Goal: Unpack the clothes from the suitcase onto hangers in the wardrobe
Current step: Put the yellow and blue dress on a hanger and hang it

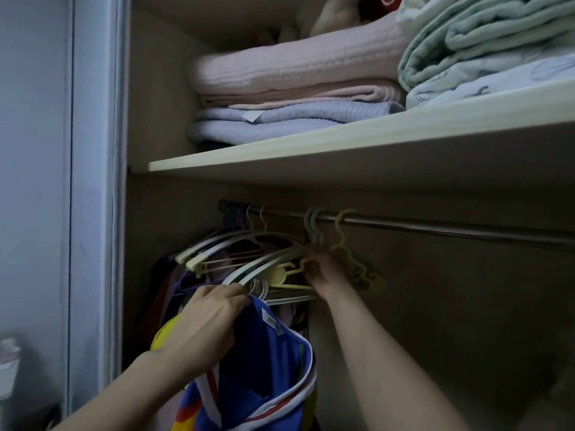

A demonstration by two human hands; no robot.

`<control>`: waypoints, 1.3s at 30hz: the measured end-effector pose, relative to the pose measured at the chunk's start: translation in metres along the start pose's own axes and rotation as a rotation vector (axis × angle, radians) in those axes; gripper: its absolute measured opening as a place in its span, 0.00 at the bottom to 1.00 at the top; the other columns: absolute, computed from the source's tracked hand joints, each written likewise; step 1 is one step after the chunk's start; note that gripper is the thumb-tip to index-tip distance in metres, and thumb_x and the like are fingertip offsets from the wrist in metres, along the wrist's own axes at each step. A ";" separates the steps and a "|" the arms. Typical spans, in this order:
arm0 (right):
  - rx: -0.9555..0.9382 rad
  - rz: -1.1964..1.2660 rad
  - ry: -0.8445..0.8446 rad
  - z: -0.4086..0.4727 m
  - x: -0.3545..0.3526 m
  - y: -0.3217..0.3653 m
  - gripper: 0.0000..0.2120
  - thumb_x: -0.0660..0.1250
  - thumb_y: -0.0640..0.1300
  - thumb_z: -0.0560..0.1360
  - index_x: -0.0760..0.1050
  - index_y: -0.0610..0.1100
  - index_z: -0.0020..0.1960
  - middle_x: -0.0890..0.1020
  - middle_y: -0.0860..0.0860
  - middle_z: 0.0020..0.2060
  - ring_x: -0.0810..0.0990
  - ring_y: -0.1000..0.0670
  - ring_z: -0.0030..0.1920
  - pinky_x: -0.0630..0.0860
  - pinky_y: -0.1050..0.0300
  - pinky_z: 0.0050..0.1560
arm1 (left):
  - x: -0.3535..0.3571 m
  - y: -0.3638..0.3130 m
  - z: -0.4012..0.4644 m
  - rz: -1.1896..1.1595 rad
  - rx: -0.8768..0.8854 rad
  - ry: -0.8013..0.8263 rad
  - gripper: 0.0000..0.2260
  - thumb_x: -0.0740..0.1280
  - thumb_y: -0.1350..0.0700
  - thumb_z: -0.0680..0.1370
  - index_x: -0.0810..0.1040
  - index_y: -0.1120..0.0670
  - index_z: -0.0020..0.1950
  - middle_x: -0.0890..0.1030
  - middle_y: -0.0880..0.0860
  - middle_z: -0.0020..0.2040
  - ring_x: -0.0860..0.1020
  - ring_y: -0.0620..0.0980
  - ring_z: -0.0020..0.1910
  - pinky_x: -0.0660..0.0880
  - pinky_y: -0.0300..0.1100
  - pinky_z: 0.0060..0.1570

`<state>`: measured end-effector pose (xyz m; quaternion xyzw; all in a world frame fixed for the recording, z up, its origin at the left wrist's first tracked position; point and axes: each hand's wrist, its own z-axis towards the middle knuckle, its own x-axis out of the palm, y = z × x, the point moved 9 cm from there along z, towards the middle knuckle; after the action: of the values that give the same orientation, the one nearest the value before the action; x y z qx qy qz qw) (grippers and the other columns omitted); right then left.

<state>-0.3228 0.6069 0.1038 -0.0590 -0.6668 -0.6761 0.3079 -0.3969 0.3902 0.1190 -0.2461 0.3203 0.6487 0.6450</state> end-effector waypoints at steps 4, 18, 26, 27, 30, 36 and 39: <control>-0.209 -0.270 -0.227 0.004 -0.019 0.020 0.08 0.59 0.33 0.75 0.75 0.40 0.50 0.77 0.44 0.42 0.75 0.48 0.40 0.72 0.63 0.34 | 0.004 0.007 -0.002 -0.039 -0.072 0.071 0.20 0.57 0.61 0.77 0.69 0.46 0.67 0.67 0.42 0.66 0.65 0.41 0.67 0.57 0.36 0.64; -0.515 -0.460 -0.281 -0.062 -0.003 0.066 0.08 0.54 0.37 0.79 0.67 0.49 0.49 0.71 0.48 0.35 0.67 0.53 0.28 0.64 0.68 0.21 | 0.004 0.042 -0.069 0.063 0.036 0.124 0.20 0.65 0.58 0.53 0.80 0.41 0.41 0.77 0.36 0.39 0.77 0.34 0.36 0.73 0.31 0.37; -0.360 -0.657 0.163 -0.195 0.077 0.034 0.11 0.58 0.36 0.79 0.65 0.50 0.57 0.73 0.46 0.32 0.65 0.56 0.19 0.59 0.65 0.15 | -0.041 0.069 -0.110 0.050 -0.009 0.083 0.18 0.57 0.60 0.61 0.80 0.44 0.43 0.78 0.40 0.40 0.79 0.39 0.38 0.74 0.34 0.43; -0.388 -0.731 0.236 -0.216 0.089 0.026 0.13 0.58 0.36 0.79 0.65 0.51 0.59 0.75 0.47 0.32 0.67 0.55 0.21 0.61 0.64 0.16 | -0.046 0.076 -0.117 0.041 -0.038 0.101 0.20 0.54 0.60 0.63 0.81 0.47 0.46 0.79 0.43 0.43 0.80 0.43 0.41 0.75 0.38 0.45; -0.449 -0.906 0.406 -0.261 0.110 -0.001 0.14 0.57 0.34 0.79 0.68 0.51 0.58 0.79 0.48 0.33 0.73 0.50 0.23 0.68 0.62 0.22 | -0.058 0.091 -0.137 0.017 -0.068 0.145 0.24 0.52 0.61 0.65 0.79 0.54 0.55 0.79 0.51 0.52 0.79 0.52 0.52 0.71 0.46 0.54; -0.744 -1.294 0.470 -0.311 0.121 -0.030 0.07 0.60 0.37 0.78 0.76 0.43 0.46 0.78 0.50 0.28 0.73 0.56 0.23 0.68 0.66 0.29 | -0.067 0.120 -0.186 0.094 -0.175 0.244 0.24 0.50 0.60 0.64 0.77 0.55 0.55 0.77 0.52 0.54 0.75 0.55 0.56 0.66 0.43 0.52; -0.734 -1.196 0.513 -0.324 0.131 -0.031 0.09 0.61 0.34 0.76 0.77 0.45 0.46 0.78 0.51 0.31 0.72 0.58 0.25 0.66 0.72 0.29 | -0.073 0.138 -0.202 0.149 -0.286 0.270 0.18 0.57 0.63 0.68 0.75 0.55 0.56 0.75 0.51 0.56 0.74 0.55 0.56 0.64 0.43 0.53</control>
<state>-0.3364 0.2565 0.1071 0.3745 -0.2239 -0.8998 -0.0057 -0.5492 0.1974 0.0497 -0.3956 0.3259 0.6945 0.5049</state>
